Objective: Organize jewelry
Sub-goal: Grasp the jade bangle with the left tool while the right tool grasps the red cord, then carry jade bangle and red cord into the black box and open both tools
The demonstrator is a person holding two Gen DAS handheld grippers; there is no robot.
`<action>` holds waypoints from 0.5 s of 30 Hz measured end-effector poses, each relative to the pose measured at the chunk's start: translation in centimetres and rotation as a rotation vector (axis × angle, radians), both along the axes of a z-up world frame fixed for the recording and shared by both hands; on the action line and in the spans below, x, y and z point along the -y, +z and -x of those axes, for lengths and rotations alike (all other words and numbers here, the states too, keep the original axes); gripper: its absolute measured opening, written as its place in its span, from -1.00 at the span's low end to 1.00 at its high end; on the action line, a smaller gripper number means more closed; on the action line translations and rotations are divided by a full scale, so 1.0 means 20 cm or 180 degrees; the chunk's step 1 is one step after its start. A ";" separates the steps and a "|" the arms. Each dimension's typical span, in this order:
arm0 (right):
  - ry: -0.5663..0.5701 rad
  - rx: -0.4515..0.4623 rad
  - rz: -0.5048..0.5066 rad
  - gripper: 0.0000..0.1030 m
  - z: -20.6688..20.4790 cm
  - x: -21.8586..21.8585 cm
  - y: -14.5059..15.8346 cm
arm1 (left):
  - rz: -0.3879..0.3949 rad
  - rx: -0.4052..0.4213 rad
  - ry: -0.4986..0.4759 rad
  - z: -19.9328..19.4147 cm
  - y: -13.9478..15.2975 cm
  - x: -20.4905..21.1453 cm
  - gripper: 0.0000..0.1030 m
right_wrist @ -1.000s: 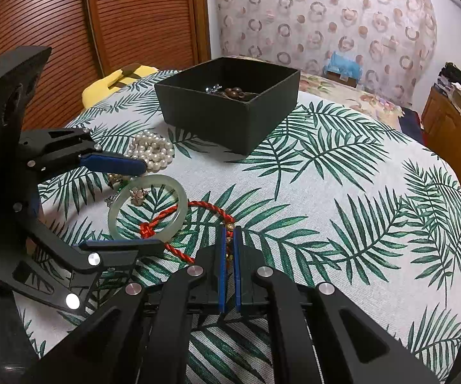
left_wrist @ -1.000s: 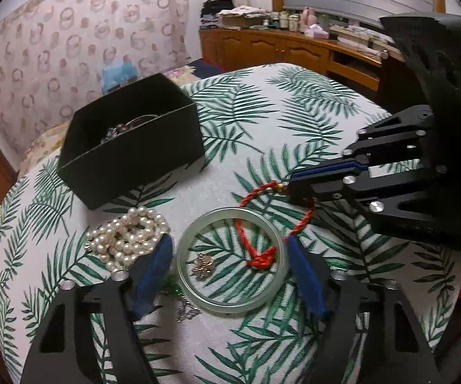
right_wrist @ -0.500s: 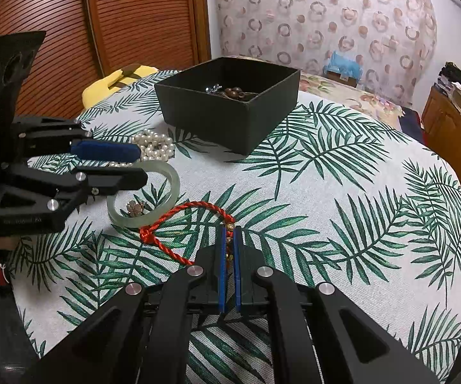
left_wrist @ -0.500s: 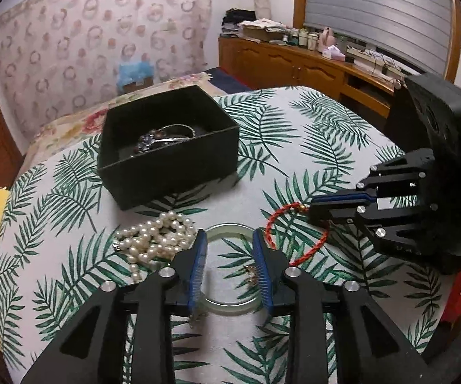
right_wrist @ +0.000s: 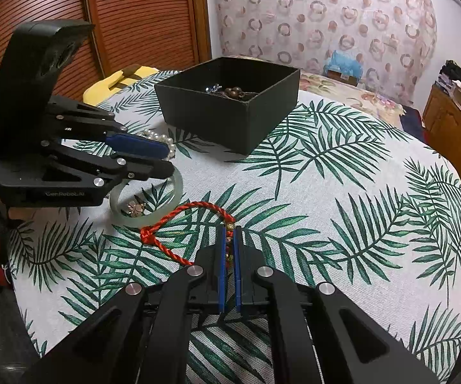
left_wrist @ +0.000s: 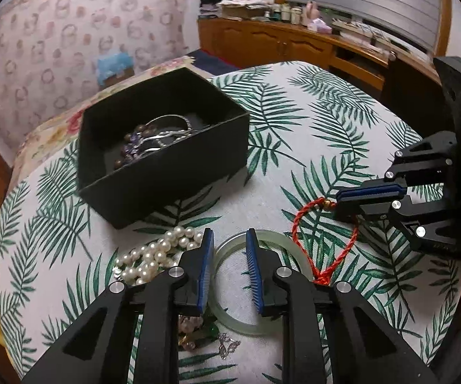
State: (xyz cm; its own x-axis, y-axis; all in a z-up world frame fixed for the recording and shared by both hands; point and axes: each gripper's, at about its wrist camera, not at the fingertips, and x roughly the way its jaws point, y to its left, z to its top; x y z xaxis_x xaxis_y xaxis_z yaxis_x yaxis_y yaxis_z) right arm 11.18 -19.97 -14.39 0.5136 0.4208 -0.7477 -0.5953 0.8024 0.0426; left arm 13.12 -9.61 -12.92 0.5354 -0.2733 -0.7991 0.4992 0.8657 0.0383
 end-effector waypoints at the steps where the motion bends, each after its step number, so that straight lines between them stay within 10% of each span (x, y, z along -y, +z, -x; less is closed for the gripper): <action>1: 0.0000 0.0001 0.0001 -0.90 0.00 0.00 0.00 | -0.0001 -0.0027 -0.0008 -0.01 0.00 0.00 -0.63; 15: 0.0007 -0.0035 -0.0044 -0.90 0.00 0.01 0.00 | 0.0092 0.0015 0.0091 0.02 -0.02 -0.04 -0.89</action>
State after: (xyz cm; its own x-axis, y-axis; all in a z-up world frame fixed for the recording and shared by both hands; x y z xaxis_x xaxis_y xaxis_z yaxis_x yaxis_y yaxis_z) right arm 11.28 -20.09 -14.44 0.5046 0.4323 -0.7473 -0.5964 0.8004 0.0603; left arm 12.78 -8.85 -13.23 0.5471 -0.2807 -0.7886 0.4740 0.8804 0.0154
